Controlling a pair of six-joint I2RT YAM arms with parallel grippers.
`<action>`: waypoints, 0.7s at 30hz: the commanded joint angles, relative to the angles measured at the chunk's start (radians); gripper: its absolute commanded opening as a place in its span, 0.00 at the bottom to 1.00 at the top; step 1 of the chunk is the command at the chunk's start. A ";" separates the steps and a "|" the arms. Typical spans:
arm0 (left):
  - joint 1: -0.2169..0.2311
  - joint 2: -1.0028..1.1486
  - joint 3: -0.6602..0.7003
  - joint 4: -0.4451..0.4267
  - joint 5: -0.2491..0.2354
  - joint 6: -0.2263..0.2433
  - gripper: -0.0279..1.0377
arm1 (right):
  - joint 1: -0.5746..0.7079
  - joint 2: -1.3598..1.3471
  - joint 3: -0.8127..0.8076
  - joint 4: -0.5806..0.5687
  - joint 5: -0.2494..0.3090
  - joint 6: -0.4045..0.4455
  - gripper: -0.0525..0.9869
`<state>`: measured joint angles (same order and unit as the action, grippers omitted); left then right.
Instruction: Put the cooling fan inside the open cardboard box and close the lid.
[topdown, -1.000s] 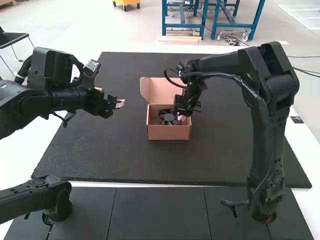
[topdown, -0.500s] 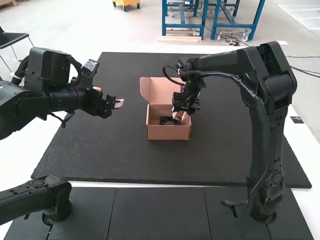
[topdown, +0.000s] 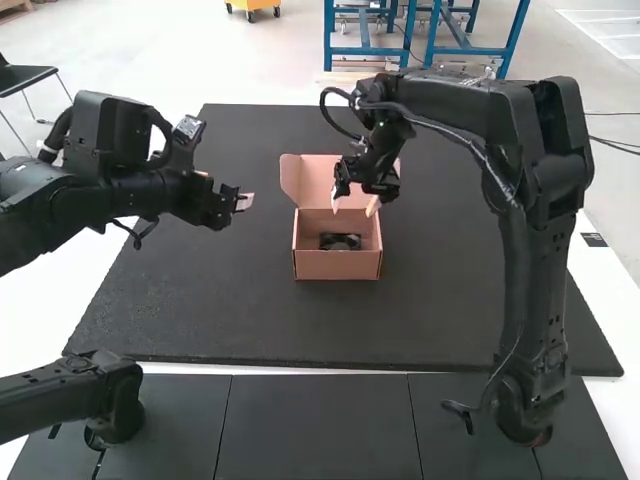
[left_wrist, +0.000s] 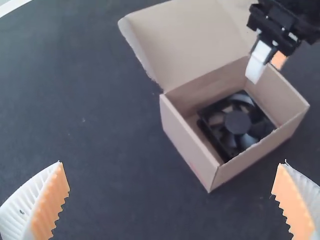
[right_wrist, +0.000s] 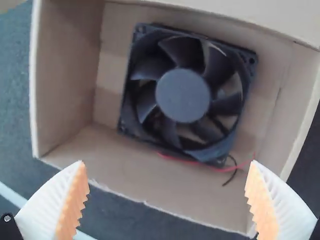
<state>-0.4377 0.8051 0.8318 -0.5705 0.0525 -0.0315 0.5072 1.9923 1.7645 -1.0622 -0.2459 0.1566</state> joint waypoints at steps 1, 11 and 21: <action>0.005 0.049 0.075 0.021 0.004 -0.016 0.93 | -0.016 -0.082 0.044 0.005 0.027 -0.180 0.73; 0.011 0.233 0.168 0.066 -0.042 -0.054 0.93 | -0.090 -0.360 -0.175 0.254 0.166 -0.298 0.73; 0.152 0.408 0.201 0.130 -0.060 -0.054 0.93 | -0.225 -0.504 -0.447 0.453 0.146 -0.242 0.72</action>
<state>-0.3229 1.1839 0.9852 -0.4583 0.0101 -0.0761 0.3058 1.5219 1.3460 -0.6365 -0.1036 -0.1043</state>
